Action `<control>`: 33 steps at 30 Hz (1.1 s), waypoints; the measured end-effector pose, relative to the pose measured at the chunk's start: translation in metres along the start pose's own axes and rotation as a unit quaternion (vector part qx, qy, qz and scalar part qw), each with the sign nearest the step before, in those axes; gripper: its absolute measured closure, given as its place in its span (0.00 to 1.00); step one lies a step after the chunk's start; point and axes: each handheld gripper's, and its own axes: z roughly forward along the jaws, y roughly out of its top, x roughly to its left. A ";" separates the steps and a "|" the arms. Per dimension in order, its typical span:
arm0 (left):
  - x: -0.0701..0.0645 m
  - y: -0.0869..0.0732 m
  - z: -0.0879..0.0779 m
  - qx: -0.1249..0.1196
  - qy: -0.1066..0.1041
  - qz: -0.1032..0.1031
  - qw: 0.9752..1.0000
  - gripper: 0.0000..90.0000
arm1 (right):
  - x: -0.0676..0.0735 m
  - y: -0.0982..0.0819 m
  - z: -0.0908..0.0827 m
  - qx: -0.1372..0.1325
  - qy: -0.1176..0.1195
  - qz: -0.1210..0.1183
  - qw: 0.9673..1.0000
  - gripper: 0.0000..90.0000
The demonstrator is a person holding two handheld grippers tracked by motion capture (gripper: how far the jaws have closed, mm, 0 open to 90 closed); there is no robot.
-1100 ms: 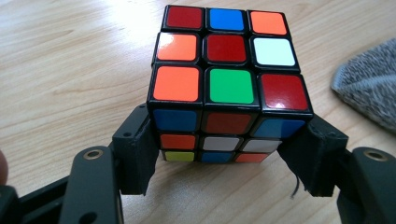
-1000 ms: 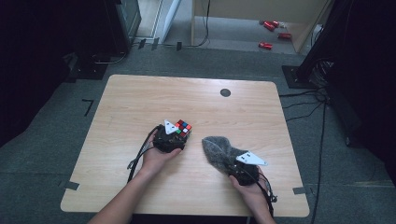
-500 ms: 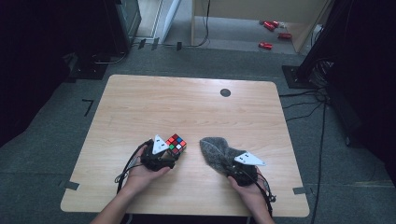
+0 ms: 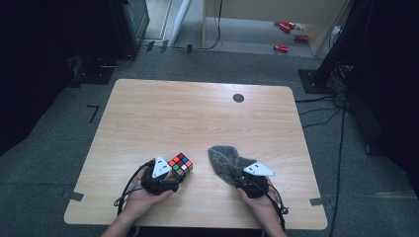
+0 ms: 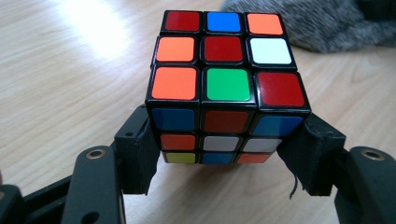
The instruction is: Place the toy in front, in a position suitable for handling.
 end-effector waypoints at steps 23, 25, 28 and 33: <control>0.004 -0.013 0.005 -0.001 -0.012 0.012 1.000 0.39 | 0.002 -0.001 0.002 0.003 -0.008 0.000 1.000 0.73; 0.003 -0.013 0.007 0.012 -0.009 0.015 1.000 0.35 | 0.002 0.000 0.003 0.002 -0.007 -0.001 1.000 0.72; -0.002 -0.014 0.014 0.034 -0.001 0.022 0.999 0.29 | 0.003 0.000 0.002 0.002 -0.005 0.000 1.000 0.70; 0.001 -0.013 0.016 0.034 -0.005 0.007 0.999 0.31 | 0.006 -0.001 0.000 0.002 -0.002 -0.006 1.000 0.67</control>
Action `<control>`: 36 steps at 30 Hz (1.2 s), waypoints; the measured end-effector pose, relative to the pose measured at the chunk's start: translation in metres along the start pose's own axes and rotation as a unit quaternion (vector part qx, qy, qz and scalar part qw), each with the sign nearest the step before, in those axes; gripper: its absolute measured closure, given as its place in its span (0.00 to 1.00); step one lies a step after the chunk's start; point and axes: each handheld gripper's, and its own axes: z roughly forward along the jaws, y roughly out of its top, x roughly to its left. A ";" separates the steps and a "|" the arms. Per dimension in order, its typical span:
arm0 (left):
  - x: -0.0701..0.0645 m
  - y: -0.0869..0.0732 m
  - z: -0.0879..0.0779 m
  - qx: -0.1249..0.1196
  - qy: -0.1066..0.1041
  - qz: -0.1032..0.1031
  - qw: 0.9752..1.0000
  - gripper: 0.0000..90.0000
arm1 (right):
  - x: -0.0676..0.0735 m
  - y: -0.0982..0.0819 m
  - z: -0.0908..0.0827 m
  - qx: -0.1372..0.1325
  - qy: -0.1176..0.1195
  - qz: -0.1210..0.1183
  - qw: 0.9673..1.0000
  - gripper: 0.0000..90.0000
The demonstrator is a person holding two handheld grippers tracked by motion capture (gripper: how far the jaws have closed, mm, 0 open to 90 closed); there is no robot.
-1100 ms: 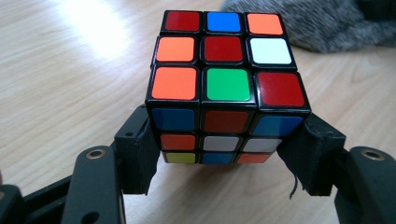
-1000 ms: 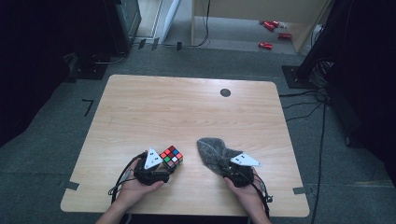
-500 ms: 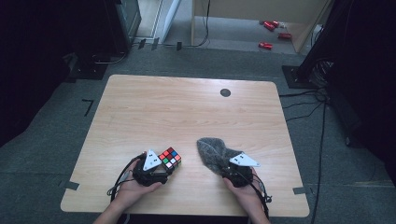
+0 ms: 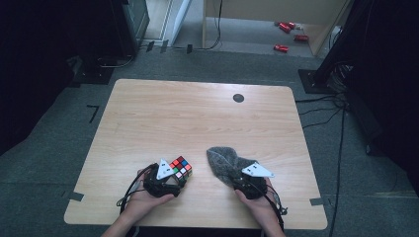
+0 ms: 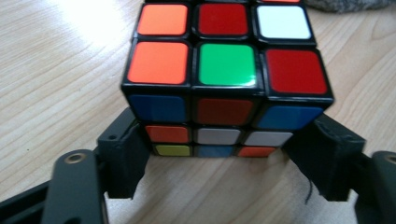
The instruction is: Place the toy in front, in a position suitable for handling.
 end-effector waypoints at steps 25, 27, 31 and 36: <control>0.005 0.005 -0.015 -0.032 0.007 -0.012 0.999 0.39 | 0.015 -0.007 -0.018 0.052 -0.087 0.050 0.994 0.34; 0.004 0.005 -0.015 -0.032 0.006 -0.011 0.999 0.39 | 0.014 -0.007 -0.016 0.051 -0.085 0.050 0.994 0.43; 0.002 0.005 -0.014 -0.032 0.003 -0.007 0.999 0.39 | 0.012 -0.006 -0.011 0.043 -0.074 0.043 0.995 0.64; -0.001 0.005 -0.015 -0.034 0.001 -0.003 0.999 0.39 | 0.011 -0.005 -0.009 0.036 -0.064 0.036 0.997 0.74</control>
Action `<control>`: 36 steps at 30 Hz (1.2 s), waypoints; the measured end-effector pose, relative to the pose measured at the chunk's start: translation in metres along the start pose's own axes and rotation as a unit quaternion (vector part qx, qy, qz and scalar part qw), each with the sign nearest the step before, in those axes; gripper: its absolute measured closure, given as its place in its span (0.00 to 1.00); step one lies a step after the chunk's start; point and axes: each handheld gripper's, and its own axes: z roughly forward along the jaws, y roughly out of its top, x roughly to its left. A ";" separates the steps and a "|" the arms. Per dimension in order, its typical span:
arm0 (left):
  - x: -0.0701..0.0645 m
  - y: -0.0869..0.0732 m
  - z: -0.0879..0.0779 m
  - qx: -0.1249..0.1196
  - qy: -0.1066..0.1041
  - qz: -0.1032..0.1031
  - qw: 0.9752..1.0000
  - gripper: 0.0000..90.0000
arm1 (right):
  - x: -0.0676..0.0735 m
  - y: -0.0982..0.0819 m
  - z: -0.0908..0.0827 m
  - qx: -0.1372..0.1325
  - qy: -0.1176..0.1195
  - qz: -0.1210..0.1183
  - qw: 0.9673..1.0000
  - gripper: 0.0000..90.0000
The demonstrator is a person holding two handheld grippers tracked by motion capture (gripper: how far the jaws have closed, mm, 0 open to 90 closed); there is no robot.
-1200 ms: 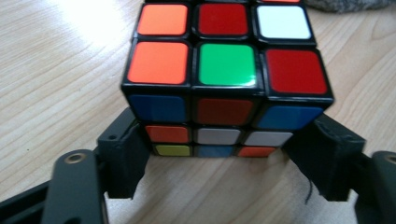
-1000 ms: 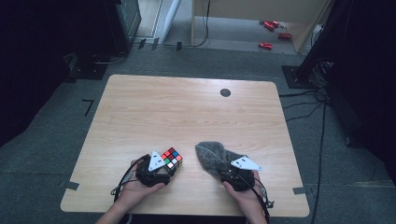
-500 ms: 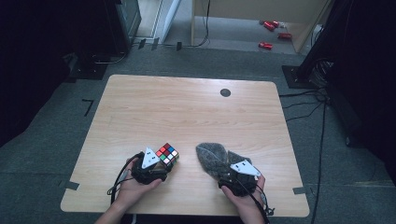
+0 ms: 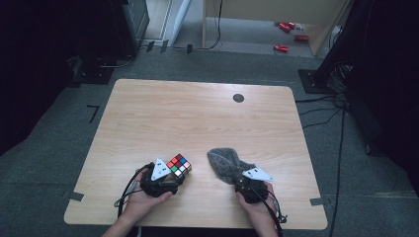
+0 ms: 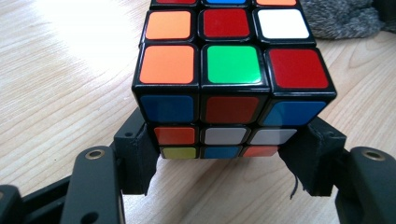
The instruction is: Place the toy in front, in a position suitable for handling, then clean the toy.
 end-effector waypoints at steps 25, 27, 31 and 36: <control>-0.018 0.027 -0.002 -0.004 -0.008 0.041 0.999 0.39 | 0.017 0.047 -0.040 -0.103 0.105 -0.057 0.987 0.77; -0.018 0.033 -0.001 -0.004 -0.013 0.041 0.999 0.39 | 0.023 0.055 -0.045 -0.113 0.111 -0.066 0.985 0.77; -0.021 0.052 0.004 -0.009 -0.024 0.060 0.998 0.39 | 0.040 0.075 -0.046 -0.128 0.133 -0.081 0.979 0.77; -0.019 0.058 0.009 -0.016 -0.017 0.055 0.998 0.39 | 0.055 0.085 -0.034 -0.118 0.152 -0.091 0.977 0.77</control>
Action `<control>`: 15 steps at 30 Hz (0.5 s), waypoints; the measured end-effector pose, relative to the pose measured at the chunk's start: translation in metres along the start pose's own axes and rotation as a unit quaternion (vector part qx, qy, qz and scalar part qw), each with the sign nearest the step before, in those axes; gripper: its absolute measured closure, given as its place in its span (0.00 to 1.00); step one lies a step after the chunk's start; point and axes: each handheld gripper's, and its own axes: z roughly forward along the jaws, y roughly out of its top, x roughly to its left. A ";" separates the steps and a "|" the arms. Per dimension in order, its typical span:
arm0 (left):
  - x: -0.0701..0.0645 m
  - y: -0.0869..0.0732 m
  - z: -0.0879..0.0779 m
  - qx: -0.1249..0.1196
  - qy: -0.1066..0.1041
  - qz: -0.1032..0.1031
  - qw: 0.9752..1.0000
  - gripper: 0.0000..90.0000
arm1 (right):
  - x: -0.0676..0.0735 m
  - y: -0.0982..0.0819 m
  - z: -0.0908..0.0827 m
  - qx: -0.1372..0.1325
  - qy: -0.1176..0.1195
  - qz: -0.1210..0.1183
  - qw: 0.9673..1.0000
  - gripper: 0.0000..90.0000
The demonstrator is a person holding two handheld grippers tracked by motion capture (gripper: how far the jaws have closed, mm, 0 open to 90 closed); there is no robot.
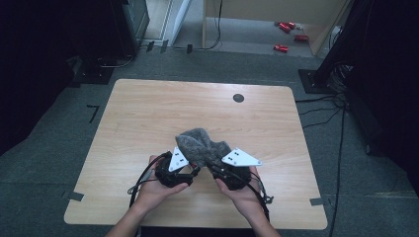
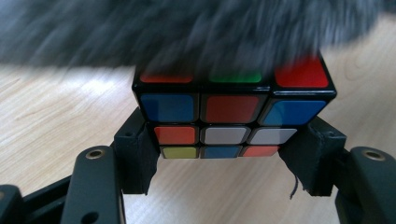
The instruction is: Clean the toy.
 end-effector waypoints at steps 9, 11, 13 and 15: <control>-0.018 -0.009 0.009 0.033 0.009 0.062 0.998 0.39 | 0.014 -0.003 0.027 0.020 0.019 -0.008 1.000 0.77; -0.021 -0.009 0.010 0.032 0.015 0.066 0.997 0.39 | 0.013 -0.003 0.029 0.024 0.009 -0.017 1.000 0.77; -0.016 -0.010 0.008 0.030 0.015 0.050 0.998 0.39 | 0.009 -0.003 0.029 0.025 0.001 -0.020 0.999 0.77; -0.008 -0.011 0.006 0.029 0.021 0.036 0.999 0.39 | 0.003 -0.005 0.027 0.026 -0.010 -0.014 1.000 0.77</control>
